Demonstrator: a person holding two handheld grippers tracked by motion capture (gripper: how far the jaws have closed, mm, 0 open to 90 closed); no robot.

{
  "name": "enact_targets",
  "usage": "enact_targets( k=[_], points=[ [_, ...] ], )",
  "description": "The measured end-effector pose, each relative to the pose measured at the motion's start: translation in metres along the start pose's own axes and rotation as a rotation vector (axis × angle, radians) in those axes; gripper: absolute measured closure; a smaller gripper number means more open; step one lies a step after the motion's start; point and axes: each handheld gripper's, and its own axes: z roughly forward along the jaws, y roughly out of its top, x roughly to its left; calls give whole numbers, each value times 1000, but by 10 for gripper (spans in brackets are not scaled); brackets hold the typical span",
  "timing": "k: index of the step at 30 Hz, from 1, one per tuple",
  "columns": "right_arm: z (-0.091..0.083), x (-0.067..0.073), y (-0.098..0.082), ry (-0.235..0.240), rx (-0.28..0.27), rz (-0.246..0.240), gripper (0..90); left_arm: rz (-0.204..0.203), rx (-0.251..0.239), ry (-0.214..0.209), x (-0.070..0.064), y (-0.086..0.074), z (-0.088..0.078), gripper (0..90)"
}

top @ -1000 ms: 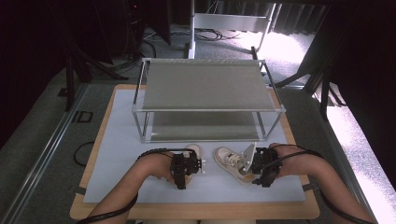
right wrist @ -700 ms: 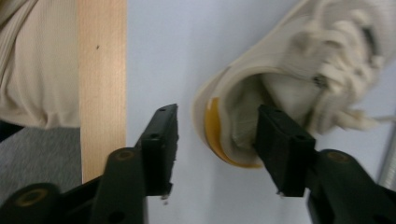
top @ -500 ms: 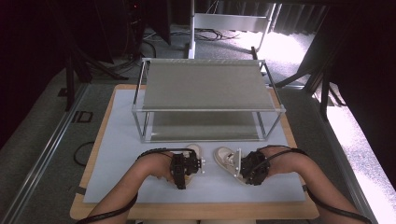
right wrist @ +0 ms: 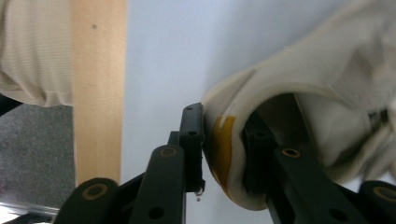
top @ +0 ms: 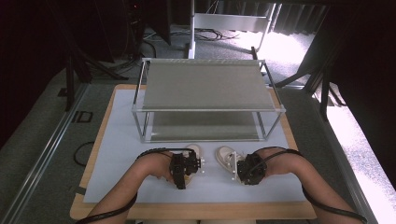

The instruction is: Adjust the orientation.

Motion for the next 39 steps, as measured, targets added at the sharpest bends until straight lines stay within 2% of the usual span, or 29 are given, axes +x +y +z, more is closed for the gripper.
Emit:
enact_targets(
  k=[3, 5, 6, 8, 9, 10, 12, 15, 16, 20, 22, 24, 26, 27, 30, 31, 32, 34, 35, 36, 39],
  points=[
    [-2, -2, -5, -5, -3, 54, 754, 1, 2, 0, 0, 0, 0, 582],
    [-3, -3, -7, -18, -12, 62, 755, 3, 4, 1, 0, 0, 0, 582],
    [-6, -4, -13, -23, -27, 92, 755, 2, 4, -1, 0, 0, 0, 589],
    [-6, -4, -15, -26, -33, 101, 755, 3, 3, -2, 0, 0, 0, 590],
    [-8, -4, -20, -27, -42, 133, 755, 6, 1, 0, 0, 0, 0, 590],
    [-8, -4, -20, -27, -42, 133, 755, 6, 1, 0, 0, 0, 0, 595],
    [-8, -4, -26, -29, -49, 172, 754, 12, -3, 8, -1, 0, 0, 595],
    [-5, -1, -29, -23, -59, 187, 745, 14, -7, 9, -2, -1, -1, 604],
    [-4, -1, -29, -2, -80, 195, 740, 14, -7, 9, -2, -1, -1, 618],
    [-1, 0, -26, 11, -96, 196, 711, 18, -12, 7, -3, 0, -2, 635],
    [-3, 2, -24, 4, -110, 177, 615, 16, -15, 4, -4, 0, -2, 640],
    [-7, 2, -24, 6, -104, 158, 594, 16, -19, 4, -4, 1, -4, 641],
    [-7, 2, -25, -5, -94, 157, 600, 18, -19, 8, -4, 0, -4, 641],
    [-6, 2, -26, -16, -53, 152, 607, 18, -19, 7, -4, -1, -4, 641],
    [-2, 0, -26, -16, -29, 132, 633, 11, -24, -1, -3, -2, -4, 641],
    [-2, 0, -26, -16, -29, 132, 633, 9, -28, -4, -2, -2, -3, 641],
    [-1, 0, -25, -11, -29, 110, 654, 12, -24, -7, -2, -2, -2, 642],
    [-2, 0, -25, -3, -31, 110, 667, 14, -23, -10, -2, -1, -1, 650],
    [-2, -1, -25, 25, -45, 116, 693, 14, -23, -10, -2, -1, -1, 653],
    [-4, 0, -25, 53, -83, 114, 717, 13, -22, -10, -2, -1, -1, 653],
    [-5, -1, -24, 54, -98, 130, 719, 15, -21, -12, -1, -1, -1, 653]
  ],
)
